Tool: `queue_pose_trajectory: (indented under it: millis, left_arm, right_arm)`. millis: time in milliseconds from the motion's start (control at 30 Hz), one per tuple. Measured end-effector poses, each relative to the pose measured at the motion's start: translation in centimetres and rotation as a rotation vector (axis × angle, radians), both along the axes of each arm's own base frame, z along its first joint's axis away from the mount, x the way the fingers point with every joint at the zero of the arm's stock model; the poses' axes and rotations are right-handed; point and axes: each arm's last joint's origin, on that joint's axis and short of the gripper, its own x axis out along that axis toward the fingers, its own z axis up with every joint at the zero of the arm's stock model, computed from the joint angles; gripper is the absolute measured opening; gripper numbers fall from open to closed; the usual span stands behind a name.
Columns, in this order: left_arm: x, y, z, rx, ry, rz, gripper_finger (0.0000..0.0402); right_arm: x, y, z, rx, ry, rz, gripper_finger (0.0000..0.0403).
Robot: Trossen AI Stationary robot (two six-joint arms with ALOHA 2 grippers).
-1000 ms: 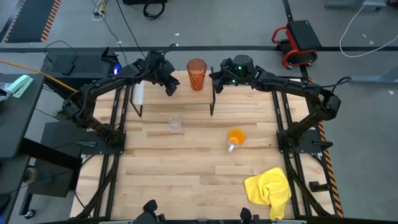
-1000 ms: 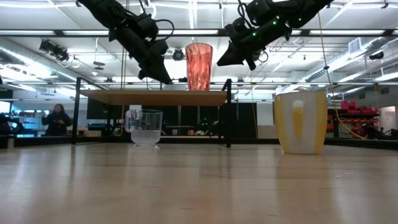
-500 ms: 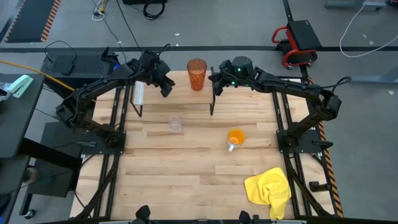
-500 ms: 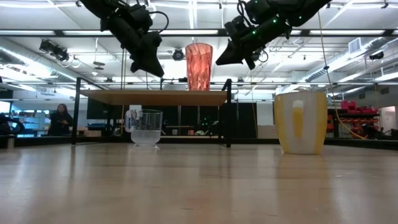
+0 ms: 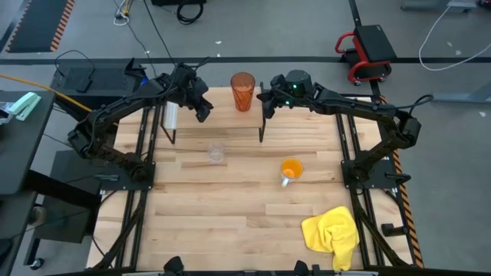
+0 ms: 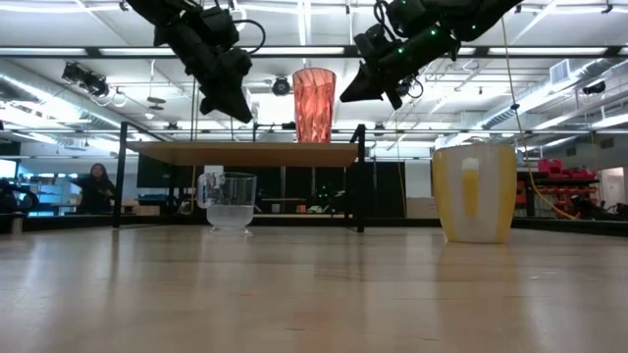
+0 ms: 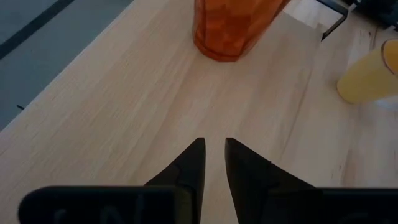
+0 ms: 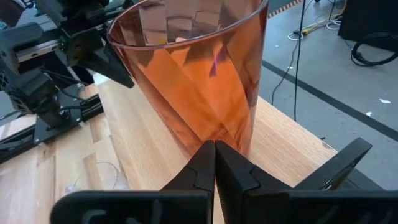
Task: Stack small to large cups/mugs on shelf
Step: Put the yellow mug on the shelf
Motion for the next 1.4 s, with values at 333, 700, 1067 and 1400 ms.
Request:
queue_pose_trajectory:
  millis: [333,700,1067,1400]
  left_arm:
    - [-0.2,-0.2,-0.2,-0.023,0.026,0.0,0.0058]
    - [-1.3,-0.9,0.6,0.002,0.057,0.036,0.006]
    - [-2.6,-1.9,1.2,0.003,0.121,0.071,0.0052]
    - [-2.9,-2.2,1.3,-0.003,0.147,0.08,0.0048]
  right_arm:
    - [0.0,0.0,0.0,0.0,0.0,0.0,0.0018]
    - [0.0,0.0,0.0,0.006,-0.003,-0.002,0.0018]
    - [0.1,0.2,0.0,0.037,-0.016,0.024,0.0018]
    - [0.6,1.1,-0.1,0.044,-0.009,0.054,0.0018]
